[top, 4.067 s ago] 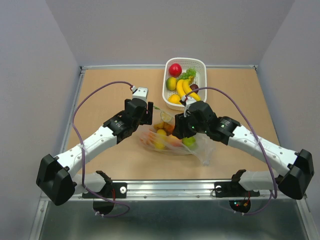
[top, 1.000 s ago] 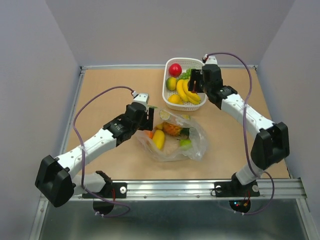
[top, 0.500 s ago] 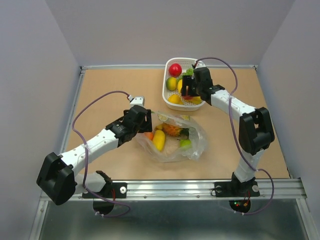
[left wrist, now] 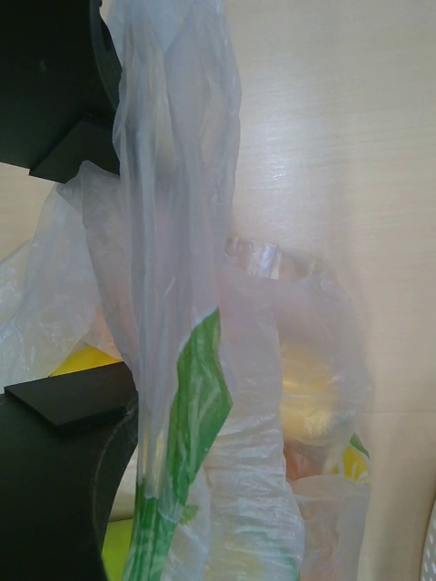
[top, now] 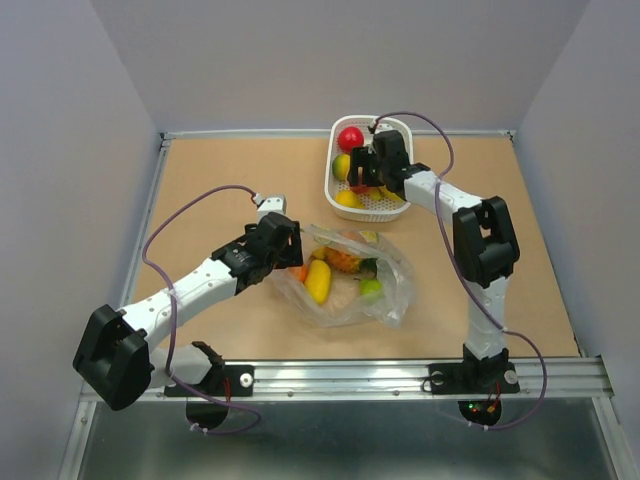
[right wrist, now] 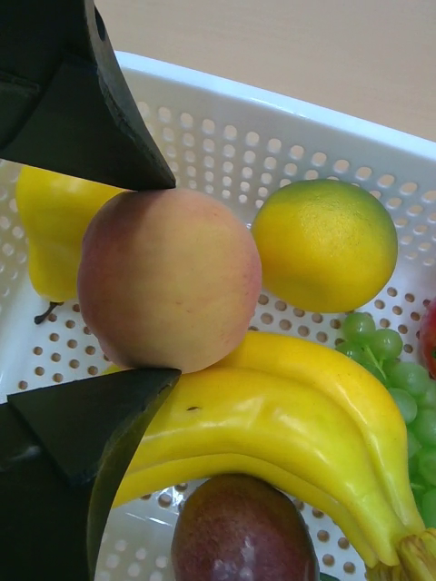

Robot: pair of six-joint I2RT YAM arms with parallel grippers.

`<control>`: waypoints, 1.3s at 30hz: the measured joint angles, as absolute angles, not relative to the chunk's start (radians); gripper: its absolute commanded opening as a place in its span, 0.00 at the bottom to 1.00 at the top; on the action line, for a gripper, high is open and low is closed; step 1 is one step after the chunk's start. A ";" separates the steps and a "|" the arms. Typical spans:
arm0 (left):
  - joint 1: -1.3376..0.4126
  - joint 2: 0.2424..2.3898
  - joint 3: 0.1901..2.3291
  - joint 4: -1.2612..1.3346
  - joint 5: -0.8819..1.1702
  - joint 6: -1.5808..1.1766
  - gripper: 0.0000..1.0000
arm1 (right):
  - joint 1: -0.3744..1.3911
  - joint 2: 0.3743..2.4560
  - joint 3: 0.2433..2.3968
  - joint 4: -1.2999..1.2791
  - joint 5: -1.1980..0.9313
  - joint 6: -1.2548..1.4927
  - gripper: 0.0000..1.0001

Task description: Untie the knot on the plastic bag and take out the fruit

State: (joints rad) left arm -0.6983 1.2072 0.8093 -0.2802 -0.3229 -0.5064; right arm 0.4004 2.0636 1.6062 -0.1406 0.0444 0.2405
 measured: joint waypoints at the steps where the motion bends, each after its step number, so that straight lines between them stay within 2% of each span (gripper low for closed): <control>1: -0.698 1.207 0.809 -0.282 -0.323 -0.508 0.79 | 0.400 2.077 1.615 -0.140 0.039 0.236 0.84; 5: -0.698 1.207 0.809 -0.288 -0.323 -0.511 0.79 | 0.399 2.082 1.616 -0.133 0.006 0.223 1.00; 12: -0.698 1.207 0.809 -0.295 -0.322 -0.511 0.79 | 0.399 1.985 1.593 -0.156 -0.056 0.178 1.00; 16: -0.698 1.207 0.809 -0.297 -0.321 -0.510 0.79 | 0.400 1.773 1.536 -0.160 -0.105 0.153 1.00; 22: -0.698 1.207 0.809 -0.297 -0.313 -0.506 0.78 | 0.429 1.463 1.431 -0.141 -0.195 0.130 0.93; 27: -0.698 1.207 0.809 -0.297 -0.300 -0.506 0.78 | 0.573 1.303 1.314 -0.155 -0.251 0.122 0.89; 34: -0.698 1.194 0.809 -0.297 -0.285 -0.505 0.77 | 0.810 1.266 1.140 -0.217 -0.270 0.141 0.85; 39: -0.698 1.177 0.809 -0.297 -0.278 -0.506 0.77 | 0.889 1.269 1.036 -0.248 -0.263 0.197 0.81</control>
